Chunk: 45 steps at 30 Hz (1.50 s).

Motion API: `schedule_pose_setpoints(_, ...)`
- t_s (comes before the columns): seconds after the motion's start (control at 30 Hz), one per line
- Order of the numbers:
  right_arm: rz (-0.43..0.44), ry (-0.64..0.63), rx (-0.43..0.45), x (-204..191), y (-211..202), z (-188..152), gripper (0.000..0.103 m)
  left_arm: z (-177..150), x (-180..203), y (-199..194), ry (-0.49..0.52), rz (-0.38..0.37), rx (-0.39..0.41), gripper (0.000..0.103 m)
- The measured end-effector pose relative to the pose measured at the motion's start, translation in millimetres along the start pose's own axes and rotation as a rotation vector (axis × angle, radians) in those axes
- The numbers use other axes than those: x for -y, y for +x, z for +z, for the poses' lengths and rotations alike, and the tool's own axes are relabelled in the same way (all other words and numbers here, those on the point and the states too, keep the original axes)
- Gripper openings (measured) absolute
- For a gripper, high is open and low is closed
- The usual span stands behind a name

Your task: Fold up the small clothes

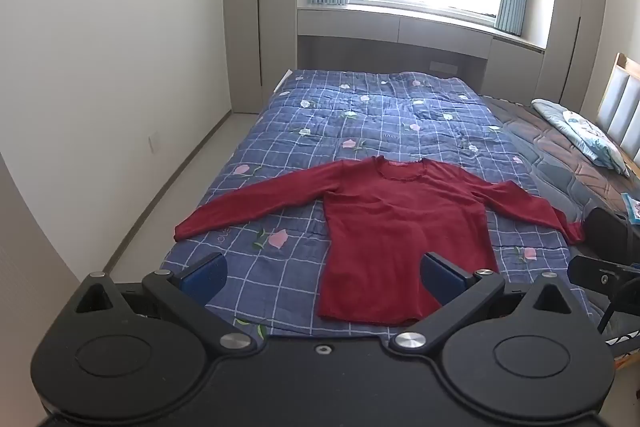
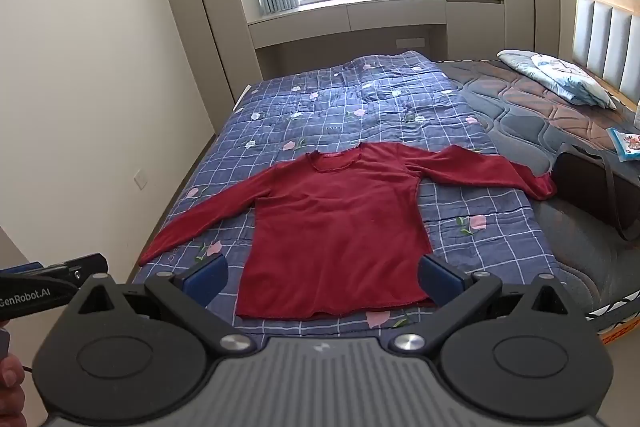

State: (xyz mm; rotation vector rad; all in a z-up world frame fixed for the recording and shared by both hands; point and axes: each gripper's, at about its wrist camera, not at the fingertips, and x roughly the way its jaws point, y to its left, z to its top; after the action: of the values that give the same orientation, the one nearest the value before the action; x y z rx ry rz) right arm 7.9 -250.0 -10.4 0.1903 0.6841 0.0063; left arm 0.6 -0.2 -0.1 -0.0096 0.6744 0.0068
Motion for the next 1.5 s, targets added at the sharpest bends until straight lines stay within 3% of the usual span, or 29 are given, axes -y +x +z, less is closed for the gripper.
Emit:
schedule_pose_setpoints(0.53, -0.004, 0.014, -0.012, 2, 3, 0, 0.103, -5, 10, 13, 0.005, 0.021, -0.018, 0.102)
schedule_pose_setpoints(1.5, -0.037, 0.042, -0.027, 6, 8, -3, 0.103, -2, 4, -2, 0.002, 0.042, -0.011, 0.102)
